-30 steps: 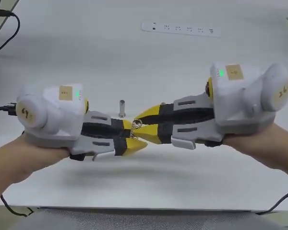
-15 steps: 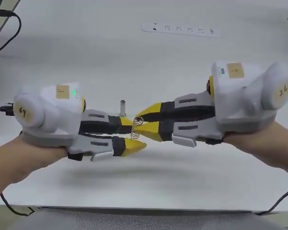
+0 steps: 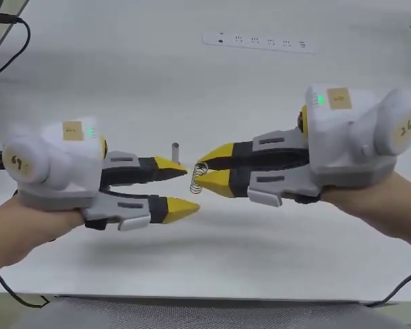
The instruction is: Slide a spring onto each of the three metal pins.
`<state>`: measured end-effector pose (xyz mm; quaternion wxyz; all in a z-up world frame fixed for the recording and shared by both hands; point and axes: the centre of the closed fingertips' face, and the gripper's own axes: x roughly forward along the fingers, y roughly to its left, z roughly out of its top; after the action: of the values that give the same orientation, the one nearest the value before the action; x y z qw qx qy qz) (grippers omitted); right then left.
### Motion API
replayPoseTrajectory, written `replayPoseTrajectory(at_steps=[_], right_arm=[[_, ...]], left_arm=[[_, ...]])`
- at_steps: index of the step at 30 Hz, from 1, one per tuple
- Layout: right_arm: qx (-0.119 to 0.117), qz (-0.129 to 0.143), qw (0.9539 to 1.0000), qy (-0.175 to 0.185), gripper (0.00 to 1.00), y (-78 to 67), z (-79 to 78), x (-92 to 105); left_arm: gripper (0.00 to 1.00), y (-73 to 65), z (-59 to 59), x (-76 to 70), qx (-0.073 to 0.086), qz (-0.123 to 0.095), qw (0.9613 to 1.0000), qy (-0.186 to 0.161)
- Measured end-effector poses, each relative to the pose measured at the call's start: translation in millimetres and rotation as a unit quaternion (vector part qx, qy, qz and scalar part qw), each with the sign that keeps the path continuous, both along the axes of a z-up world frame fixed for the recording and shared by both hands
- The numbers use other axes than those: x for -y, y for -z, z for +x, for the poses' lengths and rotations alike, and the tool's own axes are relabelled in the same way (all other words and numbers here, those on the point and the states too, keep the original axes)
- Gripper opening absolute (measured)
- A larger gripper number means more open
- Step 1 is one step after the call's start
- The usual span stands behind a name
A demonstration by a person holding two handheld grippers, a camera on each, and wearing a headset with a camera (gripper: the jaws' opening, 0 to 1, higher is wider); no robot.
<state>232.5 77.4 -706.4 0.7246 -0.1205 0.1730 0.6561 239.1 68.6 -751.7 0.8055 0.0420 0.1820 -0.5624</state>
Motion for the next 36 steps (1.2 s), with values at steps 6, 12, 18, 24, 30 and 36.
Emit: replayPoseTrajectory(at_steps=[6,12,18,24,30,36], right_arm=[[0.001,-0.001,1.0,0.003,0.08,0.7,1.4,1.0],[0.005,-0.005,1.0,0.005,0.08,2.4,4.8,2.7],[0.008,-0.006,0.9999,0.011,0.08,2.8,7.6,3.1],[0.012,-0.013,0.9997,0.016,0.08,6.4,13.4,6.1],[0.018,-0.019,0.9995,0.019,0.08,8.3,16.5,7.6],[0.023,-0.022,0.9993,0.021,0.08,9.1,17.9,6.8]], left_arm=[[0.35,2.0,2.3,-10.4,0.0,0.002,0.9998,-0.017],[0.4,-0.7,8.8,-23.5,0.003,0.001,0.9992,-0.039],[0.5,-1.8,13.7,-35.4,0.01,0.003,0.9981,-0.061],[0.61,-0.3,14.3,-45.8,0.013,0.003,0.9965,-0.082],[0.73,2.7,15.3,-56.3,0.013,0.007,0.9946,-0.103],[0.84,5.4,13.8,-62.8,0.011,0.013,0.9937,-0.111]])
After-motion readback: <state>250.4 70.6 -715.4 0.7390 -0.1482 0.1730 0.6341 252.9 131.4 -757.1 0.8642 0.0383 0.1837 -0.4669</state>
